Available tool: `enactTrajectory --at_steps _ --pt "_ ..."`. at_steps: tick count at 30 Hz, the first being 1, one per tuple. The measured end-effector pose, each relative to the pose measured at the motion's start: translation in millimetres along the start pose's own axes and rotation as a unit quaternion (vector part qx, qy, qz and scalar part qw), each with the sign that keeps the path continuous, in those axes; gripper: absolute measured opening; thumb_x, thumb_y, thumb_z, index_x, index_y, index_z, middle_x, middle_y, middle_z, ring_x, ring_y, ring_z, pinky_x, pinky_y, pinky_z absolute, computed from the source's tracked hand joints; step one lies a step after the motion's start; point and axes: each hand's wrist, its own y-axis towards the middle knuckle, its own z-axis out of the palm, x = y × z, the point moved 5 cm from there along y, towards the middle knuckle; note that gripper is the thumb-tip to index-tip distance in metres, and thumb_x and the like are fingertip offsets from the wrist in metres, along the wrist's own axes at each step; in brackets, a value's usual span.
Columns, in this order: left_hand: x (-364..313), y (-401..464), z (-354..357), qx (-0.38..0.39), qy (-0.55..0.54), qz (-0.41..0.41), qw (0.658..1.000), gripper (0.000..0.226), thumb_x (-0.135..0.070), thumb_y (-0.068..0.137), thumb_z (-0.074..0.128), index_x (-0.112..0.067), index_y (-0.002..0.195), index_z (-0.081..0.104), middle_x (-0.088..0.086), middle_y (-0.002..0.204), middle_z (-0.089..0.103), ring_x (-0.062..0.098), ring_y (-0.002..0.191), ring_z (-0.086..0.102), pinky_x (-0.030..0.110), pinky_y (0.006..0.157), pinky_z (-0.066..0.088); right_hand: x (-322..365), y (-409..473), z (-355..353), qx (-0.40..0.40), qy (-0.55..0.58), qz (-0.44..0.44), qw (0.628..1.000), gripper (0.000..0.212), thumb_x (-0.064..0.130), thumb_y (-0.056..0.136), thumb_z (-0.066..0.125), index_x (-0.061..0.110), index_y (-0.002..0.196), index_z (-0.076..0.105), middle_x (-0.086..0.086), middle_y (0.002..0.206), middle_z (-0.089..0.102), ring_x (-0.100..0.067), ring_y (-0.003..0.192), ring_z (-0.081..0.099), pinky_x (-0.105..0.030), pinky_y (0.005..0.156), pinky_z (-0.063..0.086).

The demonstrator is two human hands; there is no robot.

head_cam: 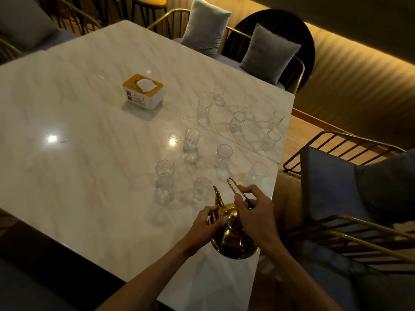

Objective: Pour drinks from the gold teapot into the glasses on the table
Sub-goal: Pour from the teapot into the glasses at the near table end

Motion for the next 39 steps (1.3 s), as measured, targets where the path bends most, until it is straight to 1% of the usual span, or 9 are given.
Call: enactTrajectory --at_steps 4,7,12,16,21,27,32,35,39 --pt "-10 -4 -3 -0.015 0.042 0.019 0.999 0.081 -0.078 0.067 0.065 -0.032 0.131 0.049 -0.003 0.139 0.045 0.021 0.12 0.054 0.036 0.096 0.054 1 -5 -1 -0.011 0.022 -0.012 1.0 0.02 0.009 0.095 0.065 0.014 0.115 0.064 0.025 0.092 0.062 0.017 0.082 0.066 -0.005 0.064 0.051" --pt "-19 -9 -5 -0.033 0.063 0.036 0.997 0.076 -0.069 0.073 0.062 -0.028 0.135 0.046 -0.006 0.136 0.042 0.013 0.118 0.048 0.017 0.084 0.046 2 -8 -5 -0.031 0.04 -0.024 0.998 0.02 0.01 0.095 0.066 0.016 0.114 0.064 0.022 0.103 0.064 0.011 0.085 0.068 -0.008 0.066 0.053" --pt "-33 -17 -5 -0.073 0.074 0.077 0.992 0.062 -0.061 0.081 0.066 -0.035 0.131 0.043 -0.011 0.129 0.04 0.003 0.108 0.047 0.009 0.078 0.04 3 -12 -12 -0.044 0.075 -0.033 0.996 0.023 0.016 0.094 0.067 0.032 0.11 0.062 0.002 0.117 0.07 -0.013 0.09 0.075 -0.03 0.074 0.064" --pt "-44 -22 -7 -0.113 0.095 0.104 0.984 0.067 -0.055 0.084 0.069 -0.029 0.14 0.043 -0.011 0.132 0.041 -0.007 0.105 0.048 0.001 0.069 0.042 12 -14 -19 -0.052 0.116 -0.051 0.991 0.026 0.014 0.093 0.068 0.034 0.109 0.062 -0.006 0.113 0.073 -0.018 0.09 0.076 -0.032 0.069 0.065" --pt "-59 -34 -9 -0.149 0.087 0.129 0.976 0.08 -0.068 0.073 0.064 -0.032 0.141 0.041 -0.014 0.135 0.04 -0.008 0.109 0.047 0.002 0.074 0.039 25 -14 -23 -0.038 0.137 -0.084 0.986 0.025 0.031 0.087 0.067 0.033 0.112 0.062 -0.009 0.114 0.074 -0.016 0.092 0.076 -0.034 0.07 0.065" --pt "-74 -49 -19 -0.193 0.081 0.141 0.968 0.069 -0.062 0.075 0.066 -0.036 0.134 0.042 -0.015 0.131 0.039 -0.002 0.109 0.049 0.003 0.073 0.04 44 -7 -22 -0.005 0.161 -0.138 0.977 0.024 0.042 0.085 0.065 0.037 0.108 0.061 -0.017 0.113 0.073 -0.025 0.094 0.076 -0.038 0.072 0.065" --pt "-73 -55 -35 -0.22 0.062 0.13 0.965 0.07 -0.068 0.071 0.067 -0.038 0.131 0.045 -0.017 0.125 0.041 0.004 0.113 0.047 0.009 0.082 0.039 50 1 -4 0.019 0.154 -0.157 0.975 0.021 0.011 0.092 0.069 0.019 0.111 0.063 -0.002 0.122 0.07 -0.024 0.094 0.075 -0.032 0.072 0.065" --pt "-68 -54 -48 -0.224 0.058 0.125 0.965 0.073 -0.076 0.063 0.064 -0.042 0.125 0.046 -0.024 0.119 0.04 0.0 0.107 0.048 0.014 0.085 0.041 54 4 11 0.02 0.147 -0.156 0.977 0.021 0.008 0.092 0.069 0.016 0.11 0.062 0.01 0.12 0.066 -0.017 0.091 0.075 -0.029 0.071 0.064" --pt "-58 -48 -73 -0.214 0.067 0.103 0.969 0.082 -0.076 0.064 0.064 -0.035 0.133 0.047 -0.013 0.125 0.043 0.009 0.114 0.048 0.024 0.091 0.044 59 5 38 0.02 0.148 -0.152 0.977 0.019 0.007 0.092 0.07 0.016 0.106 0.062 0.019 0.115 0.064 0.004 0.082 0.072 -0.016 0.067 0.059"
